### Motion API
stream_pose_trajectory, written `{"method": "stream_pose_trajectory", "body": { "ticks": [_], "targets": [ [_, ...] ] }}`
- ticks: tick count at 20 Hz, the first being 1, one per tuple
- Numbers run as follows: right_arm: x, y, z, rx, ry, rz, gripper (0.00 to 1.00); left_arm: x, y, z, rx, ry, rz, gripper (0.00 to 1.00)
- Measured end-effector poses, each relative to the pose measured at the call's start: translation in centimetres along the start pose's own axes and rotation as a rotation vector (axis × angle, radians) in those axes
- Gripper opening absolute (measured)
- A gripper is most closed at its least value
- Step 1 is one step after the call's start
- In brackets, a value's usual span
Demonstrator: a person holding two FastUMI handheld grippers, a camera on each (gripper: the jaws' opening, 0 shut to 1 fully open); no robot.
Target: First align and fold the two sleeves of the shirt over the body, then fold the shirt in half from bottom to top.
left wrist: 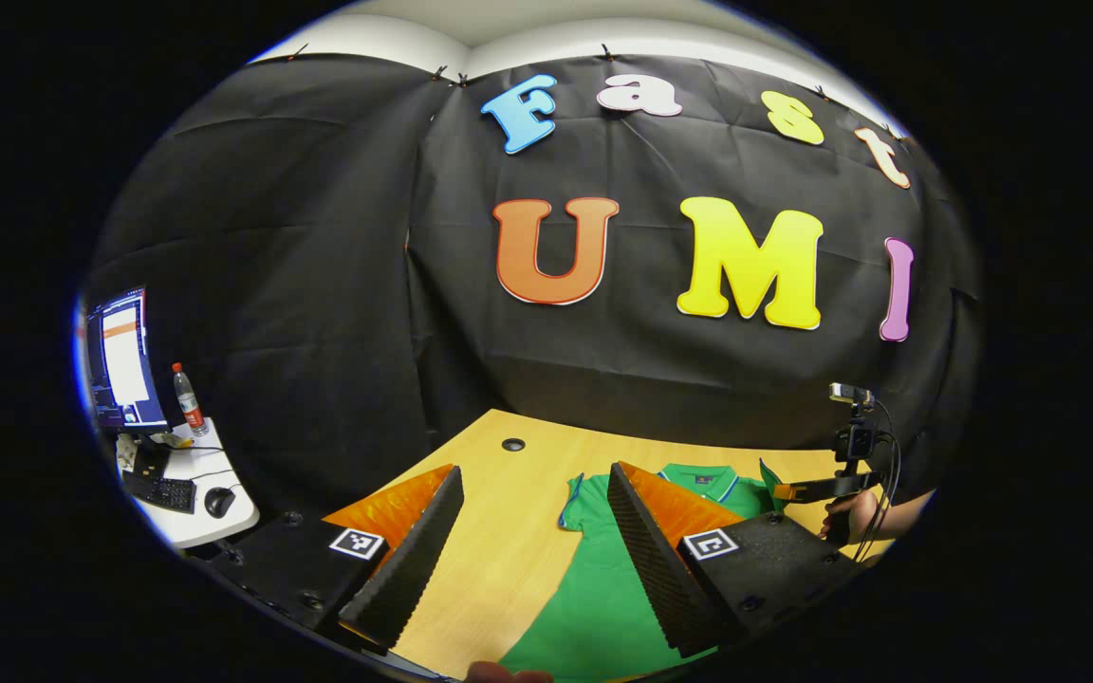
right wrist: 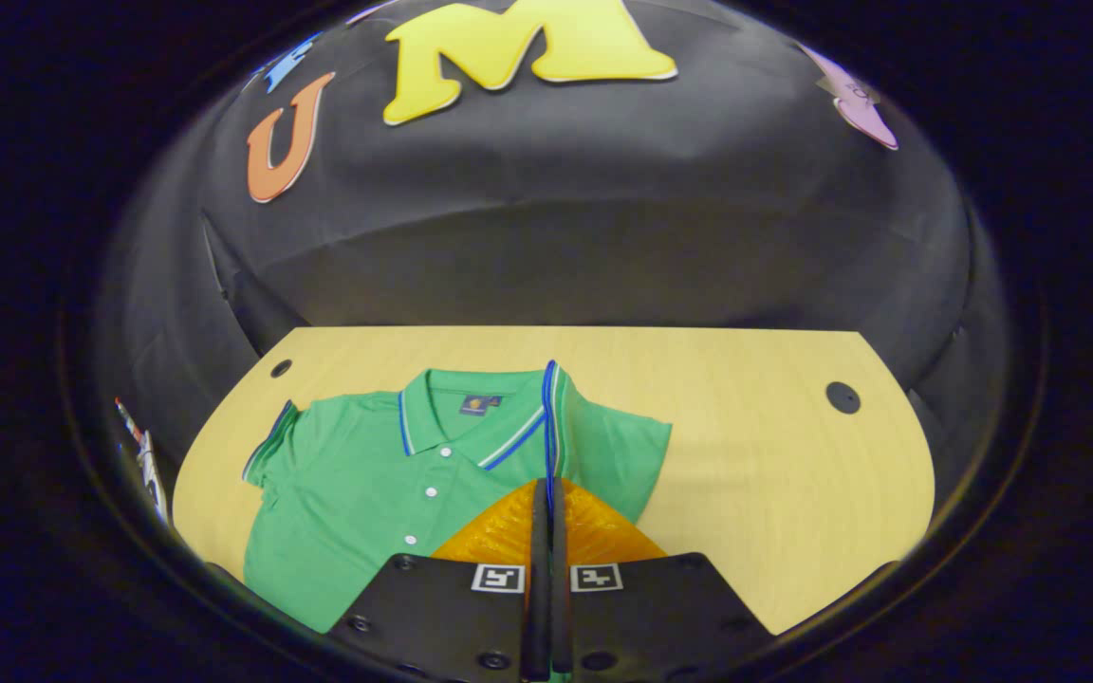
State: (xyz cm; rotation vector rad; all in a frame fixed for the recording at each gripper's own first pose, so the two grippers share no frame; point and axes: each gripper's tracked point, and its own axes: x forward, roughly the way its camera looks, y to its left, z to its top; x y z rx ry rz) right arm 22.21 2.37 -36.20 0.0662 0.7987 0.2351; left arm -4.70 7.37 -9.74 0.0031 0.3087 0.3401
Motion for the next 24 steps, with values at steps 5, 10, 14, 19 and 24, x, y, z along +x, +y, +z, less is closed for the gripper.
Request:
{"method": "stream_pose_trajectory", "body": {
  "ticks": [5,10,14,19,24],
  "targets": [
    [2.4,3.3,-2.2,-0.035,0.068,0.038,0.08,-1.0,2.9,-0.1,-0.019,0.004,0.038,0.99],
    [0.6,4.0,-1.5,-0.002,0.042,0.054,0.78,-1.2,3.4,-0.5,-0.041,0.007,0.012,0.99],
    [-4.5,2.5,-0.7,0.024,0.004,0.033,0.93,-0.9,2.8,-0.5,-0.070,-0.011,-0.056,0.99],
    [-14.5,1.7,1.3,0.007,-0.095,0.034,0.94,2.4,3.0,-2.9,-0.057,0.002,-0.119,0.99],
    [-24.3,1.7,2.9,-0.018,-0.210,0.010,0.94,8.3,2.6,-6.2,-0.050,0.050,-0.166,0.99]
  ]
}}
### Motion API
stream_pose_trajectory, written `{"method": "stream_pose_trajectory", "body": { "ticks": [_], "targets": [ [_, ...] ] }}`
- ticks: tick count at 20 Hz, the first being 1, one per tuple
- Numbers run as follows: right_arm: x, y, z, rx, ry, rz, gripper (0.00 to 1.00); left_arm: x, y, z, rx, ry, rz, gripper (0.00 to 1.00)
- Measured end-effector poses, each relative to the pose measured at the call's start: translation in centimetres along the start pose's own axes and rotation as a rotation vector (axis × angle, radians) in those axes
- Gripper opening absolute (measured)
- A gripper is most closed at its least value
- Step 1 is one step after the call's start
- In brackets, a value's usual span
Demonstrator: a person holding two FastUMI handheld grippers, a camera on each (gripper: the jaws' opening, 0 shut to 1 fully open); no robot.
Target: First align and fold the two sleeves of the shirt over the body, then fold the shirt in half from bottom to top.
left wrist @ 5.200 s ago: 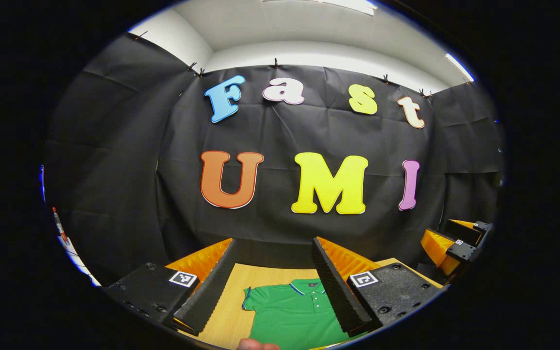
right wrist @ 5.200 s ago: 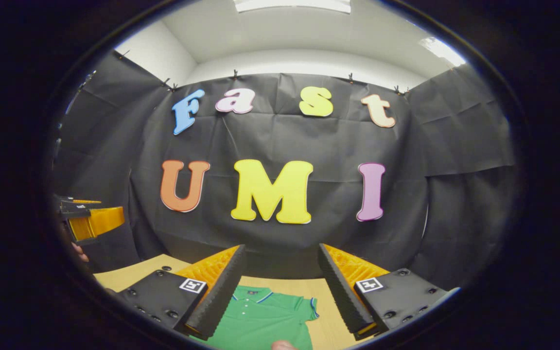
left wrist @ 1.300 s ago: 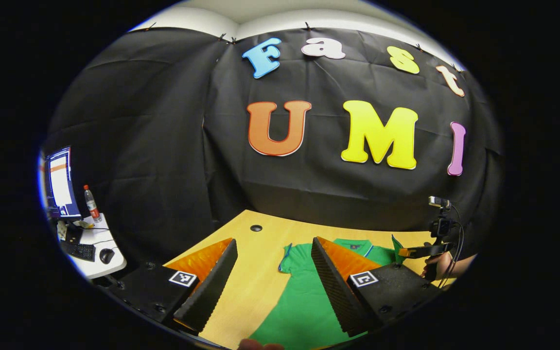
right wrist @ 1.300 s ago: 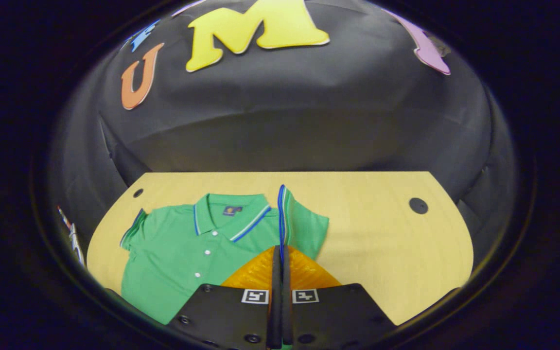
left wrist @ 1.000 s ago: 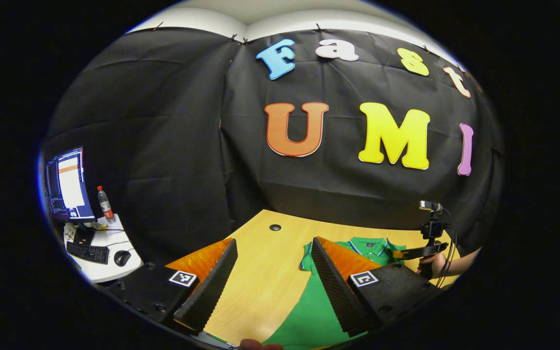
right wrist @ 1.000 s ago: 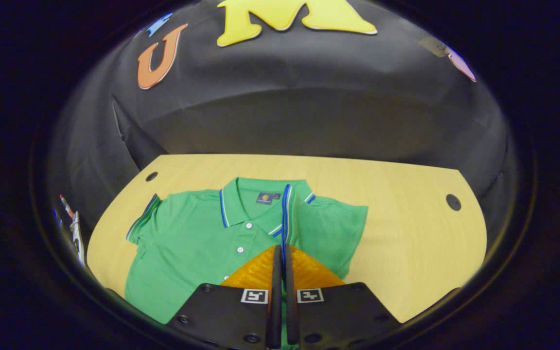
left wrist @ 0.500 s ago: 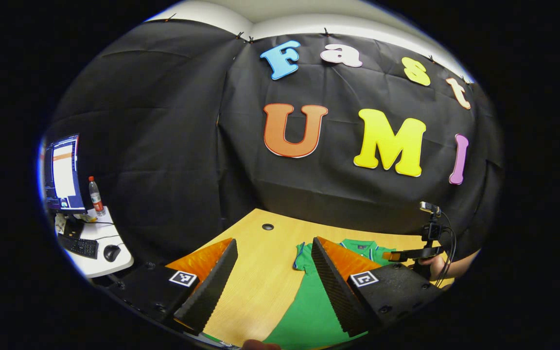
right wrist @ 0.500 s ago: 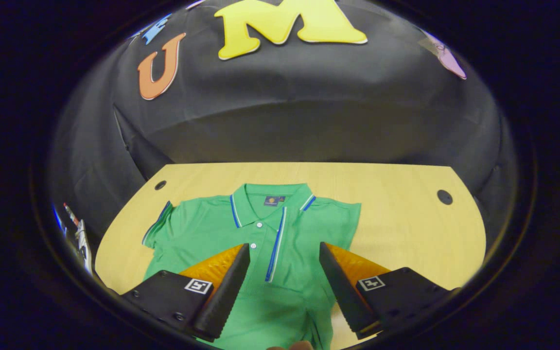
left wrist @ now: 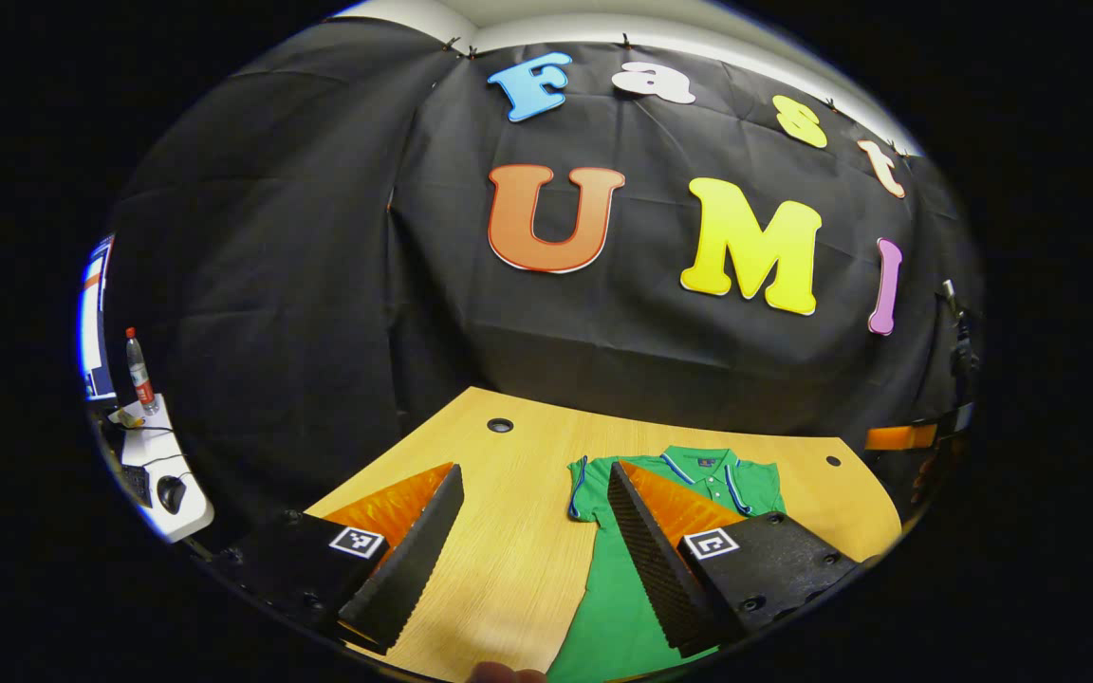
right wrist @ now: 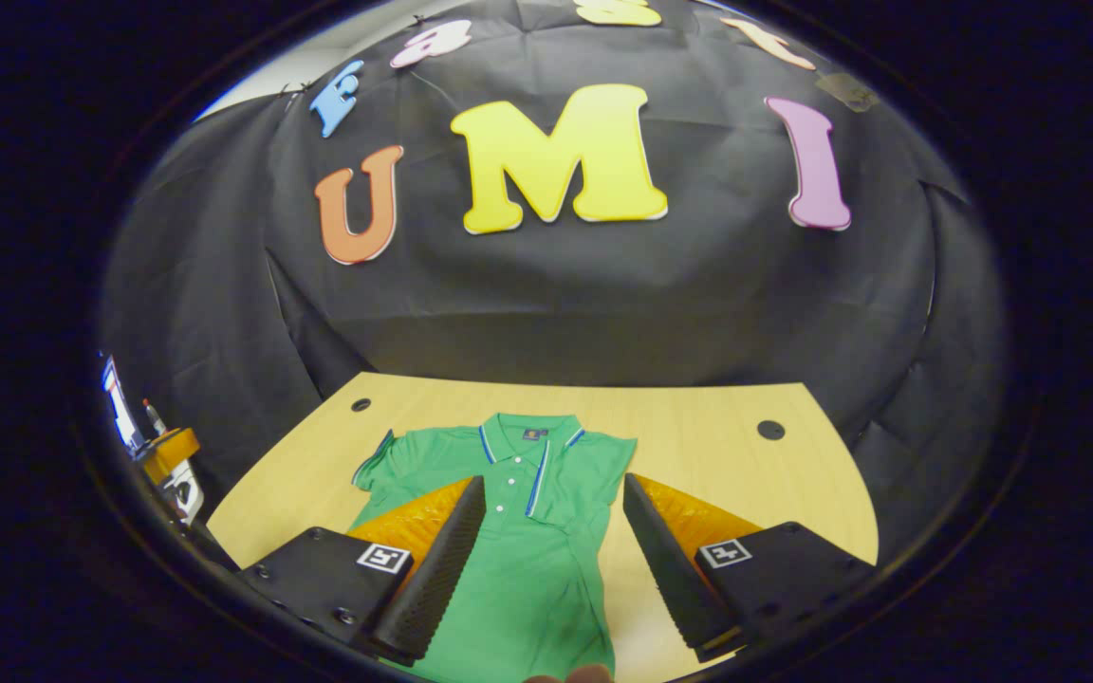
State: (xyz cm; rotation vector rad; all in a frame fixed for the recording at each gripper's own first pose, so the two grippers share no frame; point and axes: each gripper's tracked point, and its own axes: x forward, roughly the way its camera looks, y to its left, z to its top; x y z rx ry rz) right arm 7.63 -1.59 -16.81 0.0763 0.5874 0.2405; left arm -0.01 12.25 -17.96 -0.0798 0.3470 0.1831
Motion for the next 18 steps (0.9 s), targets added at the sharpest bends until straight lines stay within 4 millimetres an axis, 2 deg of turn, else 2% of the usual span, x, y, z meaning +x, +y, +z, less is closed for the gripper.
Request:
{"method": "stream_pose_trajectory", "body": {
  "ticks": [4,7,12,15,18],
  "targets": [
    [-4.8,-0.3,1.5,-0.025,-0.061,-0.040,0.95,6.0,-0.8,-0.6,0.017,0.014,-0.043,0.99],
    [-6.9,-0.3,1.6,-0.038,-0.076,-0.065,0.95,10.6,-2.3,-1.9,0.047,0.047,-0.073,0.99],
    [-8.9,0.0,0.7,-0.070,-0.058,-0.088,0.94,17.3,-6.0,-5.5,0.059,0.148,-0.169,0.98],
    [-9.7,-0.5,-0.9,-0.056,-0.031,-0.115,0.95,20.3,-6.5,-7.9,0.087,0.197,-0.188,0.98],
    [-10.1,-1.1,-2.7,-0.019,0.002,-0.142,0.95,22.5,-5.9,-10.6,0.102,0.256,-0.191,0.99]
  ]
}}
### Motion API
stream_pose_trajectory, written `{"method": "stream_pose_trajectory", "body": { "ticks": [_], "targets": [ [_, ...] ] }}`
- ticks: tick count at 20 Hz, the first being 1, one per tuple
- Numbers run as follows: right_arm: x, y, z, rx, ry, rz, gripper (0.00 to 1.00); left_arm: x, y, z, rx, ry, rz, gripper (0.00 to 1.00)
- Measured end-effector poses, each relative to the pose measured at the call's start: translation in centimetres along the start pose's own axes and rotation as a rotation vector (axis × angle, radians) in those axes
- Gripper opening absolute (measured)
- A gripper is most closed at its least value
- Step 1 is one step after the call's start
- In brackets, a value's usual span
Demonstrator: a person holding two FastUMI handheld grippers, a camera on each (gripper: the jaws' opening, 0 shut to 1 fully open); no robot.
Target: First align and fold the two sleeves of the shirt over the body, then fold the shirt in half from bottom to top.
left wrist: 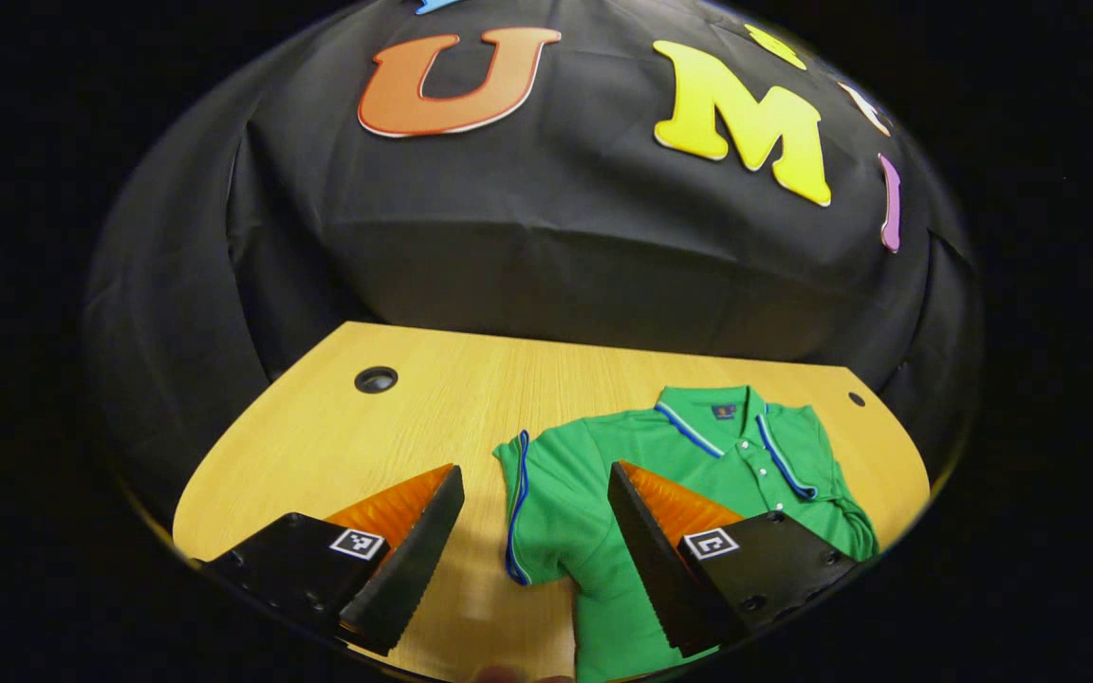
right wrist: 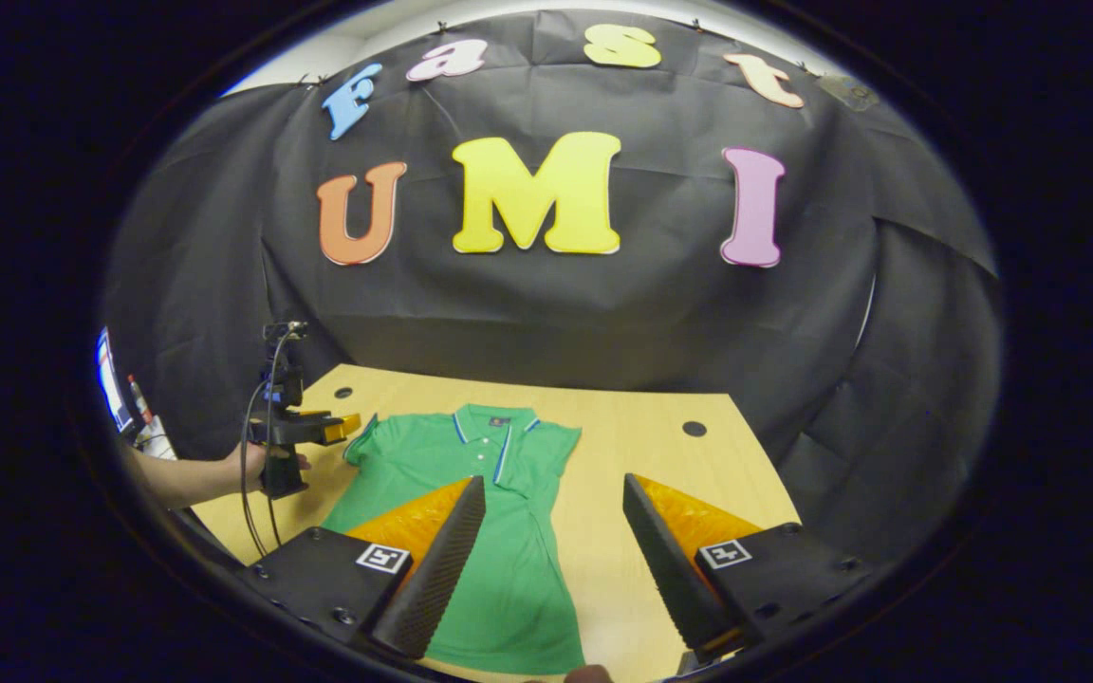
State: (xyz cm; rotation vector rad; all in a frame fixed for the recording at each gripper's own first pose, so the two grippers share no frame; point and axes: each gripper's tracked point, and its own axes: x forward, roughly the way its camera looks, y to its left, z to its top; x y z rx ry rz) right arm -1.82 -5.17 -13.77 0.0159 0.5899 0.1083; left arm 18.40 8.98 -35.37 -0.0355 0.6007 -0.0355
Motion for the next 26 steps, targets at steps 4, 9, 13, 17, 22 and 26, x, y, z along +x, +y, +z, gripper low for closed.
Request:
{"method": "stream_pose_trajectory", "body": {
  "ticks": [4,9,13,17,22,26],
  "targets": [
    [0.1,0.1,-2.7,0.053,0.054,-0.007,0.95,2.4,0.8,-2.8,0.018,0.077,-0.004,0.98],
    [0.0,-0.3,-4.1,0.055,0.079,-0.018,0.95,4.1,1.5,-4.5,0.010,0.129,0.008,0.77],
    [0.1,-1.5,-4.5,0.073,0.077,-0.044,0.95,4.6,2.4,-4.9,0.047,0.151,0.035,0.45],
    [0.2,-2.2,-5.2,0.078,0.080,-0.065,0.95,4.7,2.7,-4.8,0.091,0.167,0.039,0.07],
    [0.2,-3.3,-4.8,0.062,0.047,-0.113,0.94,3.7,1.8,-2.8,0.030,0.151,0.011,0.03],
    [-0.1,-3.7,-4.9,0.079,0.038,-0.110,0.97,2.8,0.1,0.5,-0.028,0.114,-0.009,0.03]
  ]
}}
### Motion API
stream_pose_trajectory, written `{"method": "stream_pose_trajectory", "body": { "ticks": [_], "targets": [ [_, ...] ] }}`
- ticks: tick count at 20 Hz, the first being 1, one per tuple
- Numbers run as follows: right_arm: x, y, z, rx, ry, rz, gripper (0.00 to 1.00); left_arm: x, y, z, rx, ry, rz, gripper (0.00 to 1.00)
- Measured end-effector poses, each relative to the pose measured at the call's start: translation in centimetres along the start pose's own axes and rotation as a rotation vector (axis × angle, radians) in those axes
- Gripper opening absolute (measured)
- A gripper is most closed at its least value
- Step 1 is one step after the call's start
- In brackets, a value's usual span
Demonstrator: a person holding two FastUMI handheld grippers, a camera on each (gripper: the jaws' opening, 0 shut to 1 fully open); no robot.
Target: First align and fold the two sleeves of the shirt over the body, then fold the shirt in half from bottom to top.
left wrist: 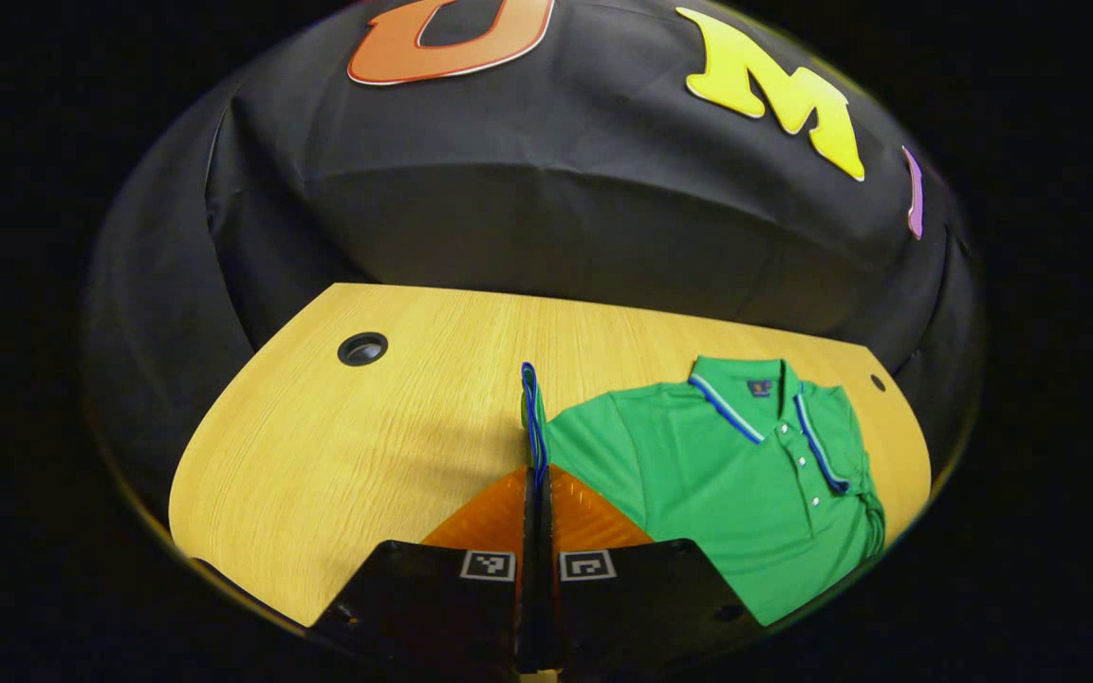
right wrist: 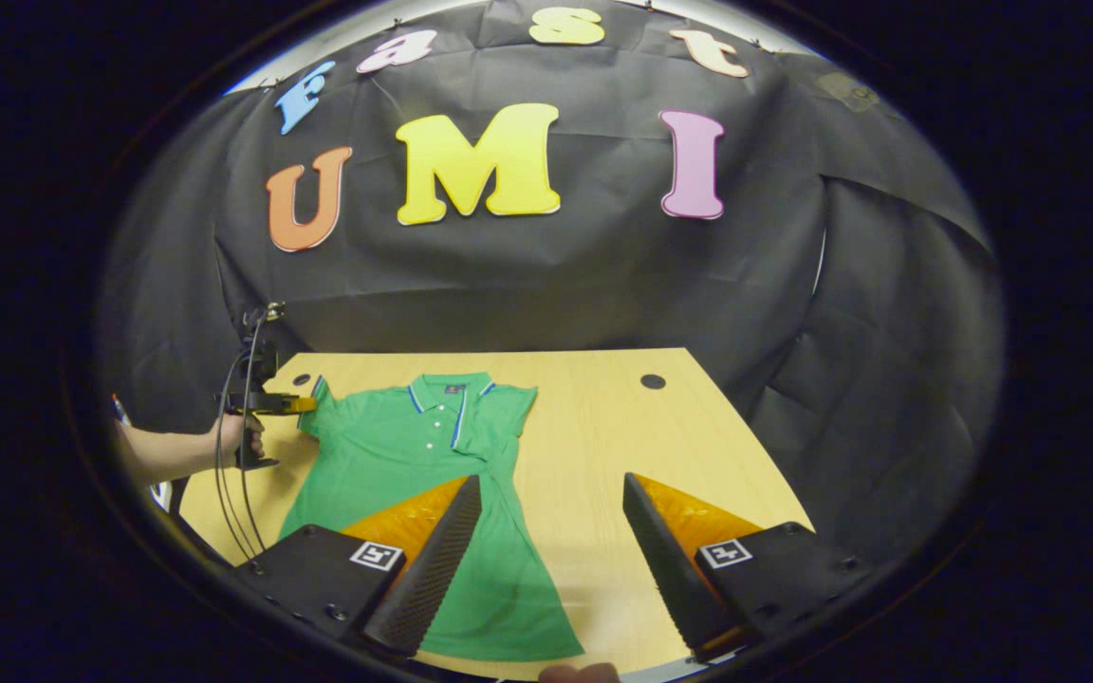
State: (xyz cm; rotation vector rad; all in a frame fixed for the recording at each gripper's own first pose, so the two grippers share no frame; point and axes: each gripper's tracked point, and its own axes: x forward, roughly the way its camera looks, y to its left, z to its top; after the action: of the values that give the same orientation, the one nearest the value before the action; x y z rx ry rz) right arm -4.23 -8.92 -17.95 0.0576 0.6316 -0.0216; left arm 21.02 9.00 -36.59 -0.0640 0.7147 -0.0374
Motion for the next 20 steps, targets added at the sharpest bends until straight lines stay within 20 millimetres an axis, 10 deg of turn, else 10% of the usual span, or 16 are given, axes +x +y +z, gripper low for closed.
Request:
{"method": "stream_pose_trajectory", "body": {
  "ticks": [5,13,15,18,20],
  "targets": [
    [-0.9,-0.4,0.6,0.021,-0.038,0.002,0.97,-1.8,-6.2,3.0,0.030,-0.043,-0.087,0.03],
    [-3.3,-3.1,0.0,0.052,-0.071,-0.048,0.94,-0.4,-14.9,1.4,0.185,-0.040,-0.139,0.07],
    [-3.6,-3.5,-0.1,0.054,-0.066,-0.052,0.94,-0.1,-16.9,0.7,0.225,-0.042,-0.155,0.18],
    [-3.8,-3.4,-0.1,0.040,-0.063,-0.044,0.97,-0.5,-17.4,0.6,0.283,-0.081,-0.114,0.98],
    [-3.4,-2.6,-0.2,0.027,-0.060,-0.020,0.97,-1.9,-17.3,0.7,0.300,-0.094,-0.096,0.98]
  ]
}}
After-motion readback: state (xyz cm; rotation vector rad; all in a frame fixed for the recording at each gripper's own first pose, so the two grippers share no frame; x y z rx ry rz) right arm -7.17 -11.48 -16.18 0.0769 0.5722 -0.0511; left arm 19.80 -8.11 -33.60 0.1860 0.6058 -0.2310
